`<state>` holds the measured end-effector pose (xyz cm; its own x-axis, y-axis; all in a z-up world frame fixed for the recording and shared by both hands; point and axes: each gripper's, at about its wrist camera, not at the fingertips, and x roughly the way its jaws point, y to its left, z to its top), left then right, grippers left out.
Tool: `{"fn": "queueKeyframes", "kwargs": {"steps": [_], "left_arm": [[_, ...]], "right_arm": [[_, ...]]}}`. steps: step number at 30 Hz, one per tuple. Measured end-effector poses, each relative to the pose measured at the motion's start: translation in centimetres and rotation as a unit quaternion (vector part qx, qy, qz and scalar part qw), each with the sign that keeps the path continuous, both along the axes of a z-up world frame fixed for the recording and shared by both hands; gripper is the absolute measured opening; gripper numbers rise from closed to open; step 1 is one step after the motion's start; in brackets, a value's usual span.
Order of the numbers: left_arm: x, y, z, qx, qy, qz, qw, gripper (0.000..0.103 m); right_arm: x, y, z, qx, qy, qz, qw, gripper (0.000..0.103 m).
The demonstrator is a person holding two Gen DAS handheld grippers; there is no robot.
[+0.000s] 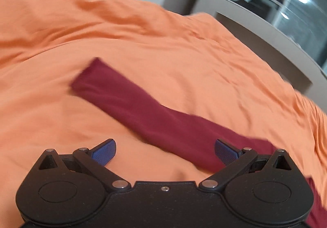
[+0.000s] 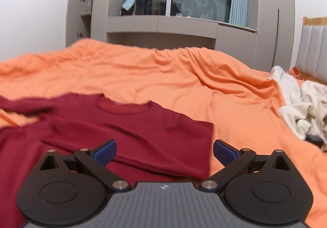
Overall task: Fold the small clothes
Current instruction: 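Grasp the other sleeve cuff with the left gripper and lift it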
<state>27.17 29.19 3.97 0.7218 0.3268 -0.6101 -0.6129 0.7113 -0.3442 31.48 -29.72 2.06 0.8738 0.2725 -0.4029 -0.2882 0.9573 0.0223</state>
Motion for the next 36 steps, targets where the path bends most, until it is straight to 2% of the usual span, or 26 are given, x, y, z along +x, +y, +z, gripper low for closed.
{"fn": "queueKeyframes", "kwargs": {"steps": [5,9,15,18,21,23,25,27,29,32,36], "left_arm": [[-0.6,3.7,-1.0,-0.042,-0.029,0.024,0.9984,0.102],[-0.1,5.5,-2.2,-0.088,-0.050,0.041,0.9940,0.102],[0.0,7.5,-3.6,-0.130,-0.099,0.078,0.9834,0.101],[-0.3,8.1,-4.1,-0.132,-0.115,0.121,0.9771,0.086],[-0.4,8.1,-4.2,-0.116,-0.117,0.150,0.9749,0.062],[-0.2,8.2,-4.3,-0.107,-0.108,0.166,0.9743,0.029],[-0.4,8.4,-4.6,-0.111,-0.112,0.178,0.9714,0.011],[-0.6,8.6,-4.5,-0.114,-0.120,0.184,0.9690,0.009],[-0.8,8.2,-3.9,-0.099,-0.129,0.180,0.9701,0.007],[-0.5,7.1,-1.9,-0.057,-0.140,0.159,0.9756,0.005],[0.1,4.0,1.7,0.020,-0.161,0.116,0.9799,0.005]], "right_arm": [[-0.4,0.2,0.2,0.061,0.015,0.025,0.998,0.103],[-0.2,0.9,-0.7,0.048,0.029,0.029,0.998,0.103],[-0.1,1.5,-1.7,0.045,0.042,0.029,0.998,0.103],[-0.1,1.6,-1.9,0.043,0.045,0.030,0.998,0.103],[-0.1,1.8,-2.0,0.039,0.047,0.034,0.998,0.103],[-0.1,1.9,-2.1,0.037,0.048,0.035,0.998,0.103],[-0.1,2.0,-2.1,0.036,0.048,0.037,0.998,0.103],[-0.1,2.0,-2.1,0.036,0.046,0.037,0.998,0.103],[-0.2,2.0,-2.0,0.038,0.045,0.038,0.998,0.103],[-0.3,1.9,-1.9,0.040,0.042,0.038,0.998,0.103],[-0.4,1.7,-1.8,0.045,0.041,0.038,0.997,0.103]]}}
